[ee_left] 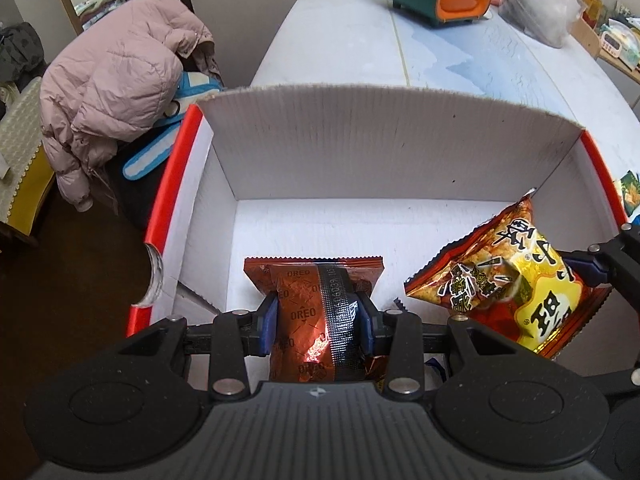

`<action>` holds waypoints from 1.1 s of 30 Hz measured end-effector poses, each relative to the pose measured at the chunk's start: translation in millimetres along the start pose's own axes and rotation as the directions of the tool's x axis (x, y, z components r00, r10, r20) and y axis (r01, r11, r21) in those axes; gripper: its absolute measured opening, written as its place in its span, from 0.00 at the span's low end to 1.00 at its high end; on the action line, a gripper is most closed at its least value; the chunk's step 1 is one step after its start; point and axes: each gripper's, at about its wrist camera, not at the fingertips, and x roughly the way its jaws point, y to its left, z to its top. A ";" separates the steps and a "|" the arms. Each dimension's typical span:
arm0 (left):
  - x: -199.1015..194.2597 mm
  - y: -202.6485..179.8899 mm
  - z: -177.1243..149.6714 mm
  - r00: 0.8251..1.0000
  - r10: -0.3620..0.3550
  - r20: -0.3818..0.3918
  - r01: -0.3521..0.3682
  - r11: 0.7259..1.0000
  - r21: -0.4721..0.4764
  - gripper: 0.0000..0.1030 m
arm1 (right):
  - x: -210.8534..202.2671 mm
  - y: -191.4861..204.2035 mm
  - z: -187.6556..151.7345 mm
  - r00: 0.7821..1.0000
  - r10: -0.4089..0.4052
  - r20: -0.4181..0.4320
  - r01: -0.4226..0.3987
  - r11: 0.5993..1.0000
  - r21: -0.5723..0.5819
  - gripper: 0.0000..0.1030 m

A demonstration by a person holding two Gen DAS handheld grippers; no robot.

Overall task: Organize snacks
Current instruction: 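Open both tools to drop the chip bag and Oreo pack into the box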

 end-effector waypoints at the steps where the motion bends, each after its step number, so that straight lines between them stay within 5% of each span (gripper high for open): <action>1: 1.2 -0.1 -0.3 1.000 0.001 -0.003 -0.001 1.000 0.000 0.38 | 0.4 -0.1 0.4 1.000 0.002 -0.001 -0.002 1.000 -0.001 0.65; 10: -5.6 4.8 -3.5 1.000 -0.005 0.016 0.005 1.000 -0.018 0.38 | -9.0 -0.3 -2.2 0.999 0.007 0.036 -0.007 1.000 0.007 0.74; 33: -87.4 -4.6 -23.0 0.980 -0.104 0.169 0.105 0.994 0.001 0.45 | -89.2 -9.3 -15.5 0.982 0.037 0.183 -0.056 0.993 0.101 0.79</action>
